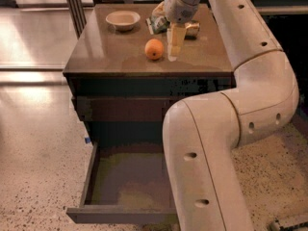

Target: Place orange into middle drawer

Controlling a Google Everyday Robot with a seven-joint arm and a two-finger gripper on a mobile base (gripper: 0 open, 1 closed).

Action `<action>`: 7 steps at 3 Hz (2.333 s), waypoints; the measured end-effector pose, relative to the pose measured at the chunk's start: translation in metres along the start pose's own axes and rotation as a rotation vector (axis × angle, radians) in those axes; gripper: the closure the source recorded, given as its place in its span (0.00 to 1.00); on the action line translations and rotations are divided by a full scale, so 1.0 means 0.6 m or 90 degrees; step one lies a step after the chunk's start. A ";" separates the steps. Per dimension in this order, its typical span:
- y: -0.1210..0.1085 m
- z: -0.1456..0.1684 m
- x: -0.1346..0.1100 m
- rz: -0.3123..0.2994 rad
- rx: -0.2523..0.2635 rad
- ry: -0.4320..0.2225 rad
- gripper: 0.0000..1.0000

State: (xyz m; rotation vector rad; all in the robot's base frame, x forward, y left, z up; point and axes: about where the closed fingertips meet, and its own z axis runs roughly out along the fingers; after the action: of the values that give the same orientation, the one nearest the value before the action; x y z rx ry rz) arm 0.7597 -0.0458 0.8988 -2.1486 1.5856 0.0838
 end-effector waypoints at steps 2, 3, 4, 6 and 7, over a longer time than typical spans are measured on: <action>-0.024 0.152 -0.011 -0.019 -0.038 -0.001 0.00; -0.029 0.154 -0.012 -0.019 -0.034 0.005 0.00; -0.024 0.127 0.000 0.001 -0.035 0.037 0.00; -0.022 0.114 0.029 0.044 -0.034 0.090 0.04; -0.022 0.114 0.029 0.044 -0.034 0.090 0.27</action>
Offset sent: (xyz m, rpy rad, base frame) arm -0.0015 0.0288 -0.0272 -0.0312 0.0513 0.0784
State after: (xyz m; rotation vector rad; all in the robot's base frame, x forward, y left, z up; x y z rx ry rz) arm 0.7927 -0.0313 0.8368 -2.1827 1.7549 -0.0036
